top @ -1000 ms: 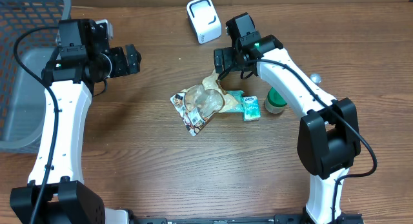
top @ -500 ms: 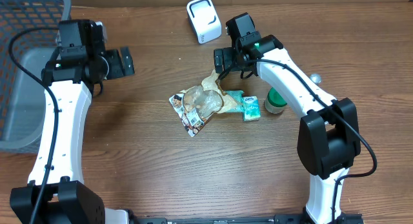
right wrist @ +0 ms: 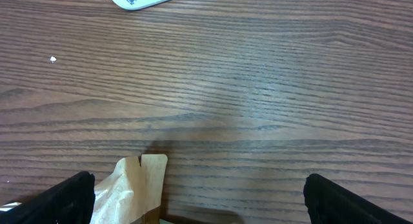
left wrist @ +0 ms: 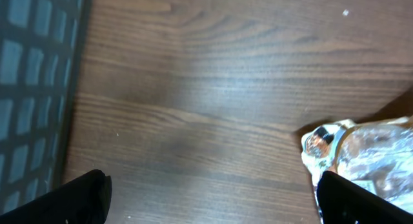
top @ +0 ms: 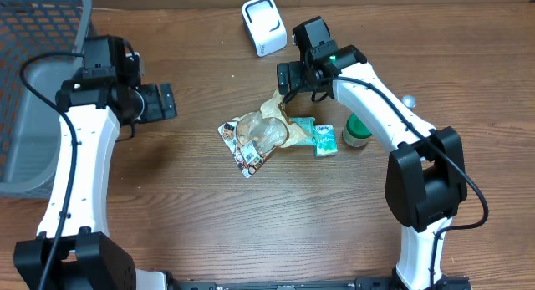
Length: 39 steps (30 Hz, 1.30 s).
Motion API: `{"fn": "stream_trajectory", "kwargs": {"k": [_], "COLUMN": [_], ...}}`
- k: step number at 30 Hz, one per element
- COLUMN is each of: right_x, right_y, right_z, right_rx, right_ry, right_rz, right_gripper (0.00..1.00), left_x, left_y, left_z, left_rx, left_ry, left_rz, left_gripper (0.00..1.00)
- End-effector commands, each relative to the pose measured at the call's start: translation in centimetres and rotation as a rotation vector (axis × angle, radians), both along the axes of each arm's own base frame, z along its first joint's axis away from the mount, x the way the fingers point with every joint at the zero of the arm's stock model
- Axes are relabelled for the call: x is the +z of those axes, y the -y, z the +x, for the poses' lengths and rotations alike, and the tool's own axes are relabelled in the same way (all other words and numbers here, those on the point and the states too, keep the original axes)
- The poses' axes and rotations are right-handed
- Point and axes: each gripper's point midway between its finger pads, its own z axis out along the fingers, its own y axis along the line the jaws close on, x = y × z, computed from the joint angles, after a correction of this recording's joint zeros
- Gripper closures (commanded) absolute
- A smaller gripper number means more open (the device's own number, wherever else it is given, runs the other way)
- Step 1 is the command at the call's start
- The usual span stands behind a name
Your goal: Scan the item barcode
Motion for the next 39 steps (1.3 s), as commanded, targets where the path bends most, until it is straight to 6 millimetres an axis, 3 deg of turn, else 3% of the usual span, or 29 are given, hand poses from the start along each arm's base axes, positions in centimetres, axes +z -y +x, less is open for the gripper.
{"fn": "stream_trajectory", "kwargs": {"k": [1,13,19,39], "right_x": [-0.1,-0.1,-0.1,-0.1], "right_y": [0.3,0.3,0.3,0.3], "right_z": [0.0,0.0,0.0,0.0], "right_rx": [-0.007,-0.007,-0.007,-0.007], "right_ry": [0.001,0.001,0.001,0.001], "right_rz": [-0.008,-0.008,-0.008,-0.008], "right_gripper": [0.00,0.00,0.00,0.00], "left_x": [-2.0,-8.6,-10.9,-12.6], "left_y": [0.6,1.8,2.0,3.9], "left_z": [-0.9,-3.3,-4.4,-5.5], "left_rx": [-0.010,-0.030,-0.031,-0.063], "left_ry": [-0.052,-0.120,-0.137,-0.173], "left_rz": [-0.008,-0.068,-0.075,-0.183], "left_gripper": [0.01,0.00,0.01,0.00]}}
